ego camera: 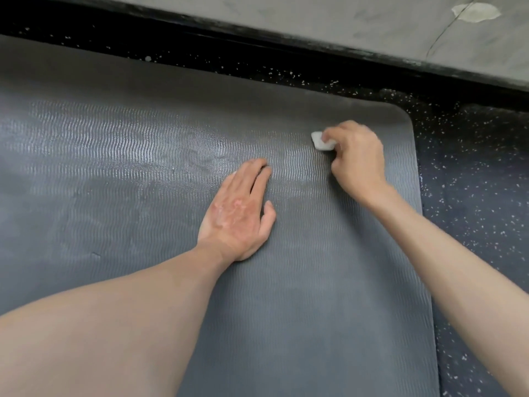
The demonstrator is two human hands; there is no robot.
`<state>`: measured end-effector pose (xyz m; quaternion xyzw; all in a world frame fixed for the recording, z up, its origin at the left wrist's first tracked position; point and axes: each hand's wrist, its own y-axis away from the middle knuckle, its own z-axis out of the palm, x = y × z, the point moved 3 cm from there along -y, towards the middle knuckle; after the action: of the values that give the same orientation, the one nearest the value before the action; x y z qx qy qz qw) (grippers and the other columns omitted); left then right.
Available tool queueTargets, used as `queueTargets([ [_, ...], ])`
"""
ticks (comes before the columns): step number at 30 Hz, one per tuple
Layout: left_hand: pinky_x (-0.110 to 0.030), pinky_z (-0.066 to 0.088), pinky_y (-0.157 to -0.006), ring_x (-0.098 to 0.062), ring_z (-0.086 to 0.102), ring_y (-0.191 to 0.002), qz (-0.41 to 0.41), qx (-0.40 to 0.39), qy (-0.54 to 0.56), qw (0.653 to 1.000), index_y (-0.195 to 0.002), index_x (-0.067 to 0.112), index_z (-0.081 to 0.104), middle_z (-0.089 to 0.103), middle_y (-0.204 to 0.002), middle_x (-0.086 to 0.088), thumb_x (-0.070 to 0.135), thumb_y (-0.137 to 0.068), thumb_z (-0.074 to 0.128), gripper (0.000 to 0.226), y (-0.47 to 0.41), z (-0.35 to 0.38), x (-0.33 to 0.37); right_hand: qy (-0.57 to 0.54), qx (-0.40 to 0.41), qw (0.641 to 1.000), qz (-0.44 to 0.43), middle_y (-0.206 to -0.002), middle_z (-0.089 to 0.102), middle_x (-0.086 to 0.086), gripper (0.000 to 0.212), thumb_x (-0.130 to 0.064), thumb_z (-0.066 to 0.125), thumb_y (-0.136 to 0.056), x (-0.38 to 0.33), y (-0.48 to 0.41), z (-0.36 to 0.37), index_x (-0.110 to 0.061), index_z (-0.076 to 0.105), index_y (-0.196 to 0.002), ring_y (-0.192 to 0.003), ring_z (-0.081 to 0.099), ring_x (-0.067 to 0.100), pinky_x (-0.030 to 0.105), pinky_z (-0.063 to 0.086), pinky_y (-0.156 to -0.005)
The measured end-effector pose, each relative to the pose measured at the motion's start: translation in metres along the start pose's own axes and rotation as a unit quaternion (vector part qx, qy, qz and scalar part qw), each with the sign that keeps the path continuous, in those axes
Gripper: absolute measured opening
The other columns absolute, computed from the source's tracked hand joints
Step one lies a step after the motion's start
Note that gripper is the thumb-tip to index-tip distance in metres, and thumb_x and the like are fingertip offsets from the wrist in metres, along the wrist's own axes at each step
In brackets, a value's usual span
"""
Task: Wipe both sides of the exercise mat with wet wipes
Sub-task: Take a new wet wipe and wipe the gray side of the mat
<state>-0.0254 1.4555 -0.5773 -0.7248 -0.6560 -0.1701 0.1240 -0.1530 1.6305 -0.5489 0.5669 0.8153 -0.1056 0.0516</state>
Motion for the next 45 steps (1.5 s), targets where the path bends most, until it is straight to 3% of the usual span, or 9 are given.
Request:
queueTargets([
  [3, -0.039, 0.022, -0.12, -0.02, 0.025, -0.142, 0.003, 0.006, -0.001, 1.0, -0.145, 0.005, 0.037, 0.033, -0.152, -0.007, 0.034, -0.093, 0.034, 0.059, -0.001, -0.001, 0.0, -0.015, 0.007, 1.0, 0.012, -0.097, 0.067, 0.011, 0.043, 0.016, 0.049, -0.066, -0.004, -0.005, -0.001, -0.008, 0.071, -0.094, -0.081, 0.057, 0.038, 0.032, 0.036, -0.066],
  [8, -0.038, 0.02, -0.12, -0.02, 0.024, -0.144, 0.0, 0.001, -0.001, 1.0, -0.147, 0.005, 0.035, 0.031, -0.154, -0.007, 0.034, -0.095, 0.035, 0.059, 0.0, 0.0, -0.001, -0.03, 0.033, 0.997, -0.06, -0.093, 0.066, 0.009, 0.038, 0.014, 0.05, -0.063, -0.014, 0.097, -0.008, -0.005, 0.069, -0.09, -0.075, 0.056, 0.034, 0.037, 0.043, -0.062],
  [11, -0.039, 0.02, -0.121, -0.02, 0.023, -0.144, 0.003, -0.002, 0.0, 1.0, -0.148, 0.006, 0.033, 0.03, -0.154, -0.007, 0.033, -0.096, 0.037, 0.059, 0.0, 0.0, -0.001, -0.027, 0.032, 0.998, -0.045, -0.091, 0.066, 0.009, 0.039, 0.014, 0.048, -0.063, -0.015, 0.076, -0.004, -0.006, 0.069, -0.088, -0.072, 0.056, 0.035, 0.037, 0.047, -0.057],
  [14, -0.039, 0.021, -0.12, -0.021, 0.025, -0.143, 0.003, 0.004, -0.001, 1.0, -0.146, 0.005, 0.035, 0.032, -0.153, -0.007, 0.032, -0.095, 0.039, 0.058, 0.0, -0.001, 0.0, -0.032, 0.047, 0.998, 0.007, -0.089, 0.067, 0.008, 0.038, 0.017, 0.05, -0.065, -0.015, 0.049, 0.0, -0.007, 0.07, -0.087, -0.07, 0.055, 0.035, 0.032, 0.04, -0.058],
  [20, -0.039, 0.024, -0.119, -0.022, 0.028, -0.142, 0.004, 0.006, -0.002, 1.0, -0.145, 0.005, 0.036, 0.033, -0.152, -0.007, 0.034, -0.094, 0.036, 0.059, -0.001, 0.0, 0.0, -0.053, 0.04, 0.997, -0.039, -0.092, 0.066, 0.006, 0.034, 0.005, 0.042, -0.07, -0.024, 0.125, -0.007, -0.006, 0.069, -0.088, -0.077, 0.055, 0.031, 0.031, 0.037, -0.066],
  [26, -0.039, 0.025, -0.118, -0.023, 0.031, -0.14, 0.006, 0.014, 0.0, 1.0, -0.144, 0.003, 0.038, 0.035, -0.15, -0.008, 0.031, -0.094, 0.04, 0.057, -0.001, -0.003, 0.0, -0.043, 0.046, 0.998, 0.019, -0.088, 0.066, 0.007, 0.039, 0.017, 0.049, -0.065, -0.021, 0.059, 0.002, -0.008, 0.07, -0.088, -0.073, 0.054, 0.032, 0.03, 0.03, -0.06],
  [31, -0.041, 0.026, -0.117, -0.023, 0.03, -0.141, 0.003, 0.006, -0.003, 1.0, -0.145, 0.004, 0.037, 0.034, -0.15, -0.008, 0.033, -0.094, 0.036, 0.059, -0.001, -0.002, 0.0, -0.068, 0.025, 0.997, -0.038, -0.096, 0.065, 0.009, 0.033, 0.007, 0.044, -0.072, -0.034, 0.152, -0.01, -0.003, 0.068, -0.091, -0.086, 0.055, 0.03, 0.034, 0.044, -0.072],
  [38, -0.041, 0.025, -0.118, -0.023, 0.028, -0.142, 0.004, 0.004, -0.009, 1.0, -0.146, 0.004, 0.035, 0.033, -0.152, -0.008, 0.033, -0.095, 0.037, 0.059, -0.001, 0.0, 0.0, -0.061, 0.029, 0.997, 0.02, -0.091, 0.066, 0.007, 0.033, 0.011, 0.048, -0.07, -0.029, 0.104, -0.004, -0.006, 0.069, -0.089, -0.077, 0.054, 0.032, 0.033, 0.037, -0.065],
  [45, -0.039, 0.023, -0.119, -0.022, 0.027, -0.143, 0.006, 0.004, -0.006, 1.0, -0.146, 0.004, 0.035, 0.032, -0.152, -0.007, 0.033, -0.094, 0.038, 0.059, -0.001, 0.0, 0.0, -0.085, -0.016, 0.996, -0.038, -0.093, 0.065, 0.006, 0.037, 0.003, 0.038, -0.071, -0.043, 0.173, -0.018, -0.006, 0.069, -0.09, -0.08, 0.056, 0.03, 0.033, 0.043, -0.07],
])
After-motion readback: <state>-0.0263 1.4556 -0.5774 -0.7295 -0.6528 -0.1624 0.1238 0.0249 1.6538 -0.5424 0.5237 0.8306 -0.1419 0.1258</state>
